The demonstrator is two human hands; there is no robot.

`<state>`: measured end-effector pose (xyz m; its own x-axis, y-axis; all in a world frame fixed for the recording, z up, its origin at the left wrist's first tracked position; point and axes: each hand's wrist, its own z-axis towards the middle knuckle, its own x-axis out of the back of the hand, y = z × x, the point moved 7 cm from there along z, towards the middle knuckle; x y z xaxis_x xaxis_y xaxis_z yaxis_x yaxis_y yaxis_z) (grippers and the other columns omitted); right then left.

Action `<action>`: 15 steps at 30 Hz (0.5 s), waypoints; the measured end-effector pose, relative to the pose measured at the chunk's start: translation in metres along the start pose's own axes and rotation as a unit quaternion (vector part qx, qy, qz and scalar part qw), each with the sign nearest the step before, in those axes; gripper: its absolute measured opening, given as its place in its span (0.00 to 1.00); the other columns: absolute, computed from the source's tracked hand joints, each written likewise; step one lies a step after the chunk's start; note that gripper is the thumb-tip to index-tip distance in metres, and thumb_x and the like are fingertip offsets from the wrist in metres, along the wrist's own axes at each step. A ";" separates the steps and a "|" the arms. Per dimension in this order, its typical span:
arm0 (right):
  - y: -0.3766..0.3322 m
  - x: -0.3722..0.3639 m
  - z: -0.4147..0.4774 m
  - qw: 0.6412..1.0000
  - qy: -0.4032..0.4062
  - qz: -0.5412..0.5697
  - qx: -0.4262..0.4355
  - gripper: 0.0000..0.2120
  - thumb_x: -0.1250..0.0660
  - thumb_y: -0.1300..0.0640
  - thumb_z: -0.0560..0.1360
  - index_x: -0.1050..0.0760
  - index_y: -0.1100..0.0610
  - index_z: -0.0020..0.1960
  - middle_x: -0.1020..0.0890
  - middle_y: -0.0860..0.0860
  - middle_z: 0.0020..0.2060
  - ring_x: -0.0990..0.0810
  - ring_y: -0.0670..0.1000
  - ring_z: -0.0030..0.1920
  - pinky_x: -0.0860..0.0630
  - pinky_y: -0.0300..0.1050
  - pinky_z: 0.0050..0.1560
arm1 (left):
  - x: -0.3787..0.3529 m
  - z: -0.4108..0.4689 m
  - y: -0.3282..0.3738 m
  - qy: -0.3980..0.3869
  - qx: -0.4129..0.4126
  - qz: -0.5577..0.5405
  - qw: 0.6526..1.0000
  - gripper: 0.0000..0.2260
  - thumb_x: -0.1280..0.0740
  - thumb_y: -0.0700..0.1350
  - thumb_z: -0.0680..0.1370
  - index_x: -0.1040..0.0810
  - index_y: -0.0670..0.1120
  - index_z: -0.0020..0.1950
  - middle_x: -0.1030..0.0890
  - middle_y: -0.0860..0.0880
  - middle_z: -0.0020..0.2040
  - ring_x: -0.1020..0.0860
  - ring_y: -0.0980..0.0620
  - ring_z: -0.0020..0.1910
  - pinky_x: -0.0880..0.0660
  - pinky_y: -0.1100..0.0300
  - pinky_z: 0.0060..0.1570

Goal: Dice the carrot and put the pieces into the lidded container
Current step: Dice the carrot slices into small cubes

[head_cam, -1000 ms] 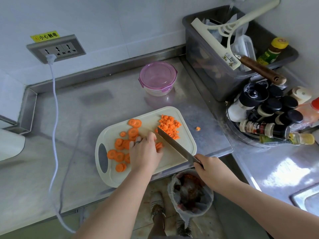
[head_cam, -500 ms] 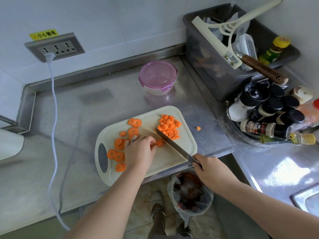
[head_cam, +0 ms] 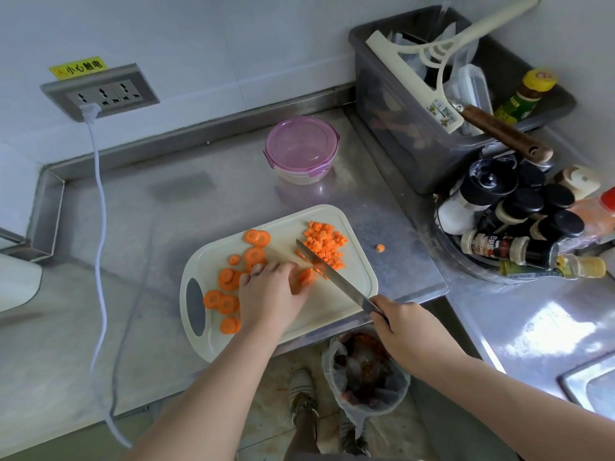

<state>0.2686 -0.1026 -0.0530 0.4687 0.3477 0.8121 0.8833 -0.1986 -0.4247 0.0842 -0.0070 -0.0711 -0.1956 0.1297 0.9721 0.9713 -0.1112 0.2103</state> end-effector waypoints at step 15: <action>-0.012 -0.018 -0.001 0.998 -0.032 -0.053 0.011 0.14 0.51 0.50 0.83 0.35 0.50 0.66 0.19 0.50 0.40 0.19 0.52 0.39 0.20 0.52 0.45 | -0.003 0.006 0.003 -0.013 0.014 0.035 0.999 0.12 0.36 0.59 0.76 0.21 0.53 0.51 0.17 0.54 0.49 0.26 0.50 0.53 0.38 0.55 0.53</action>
<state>0.2495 -0.1079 -0.0623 0.3718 0.4242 0.8257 0.9277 -0.1369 -0.3474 0.0881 -0.0015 -0.0736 -0.1244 0.1490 0.9810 0.9858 -0.0937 0.1393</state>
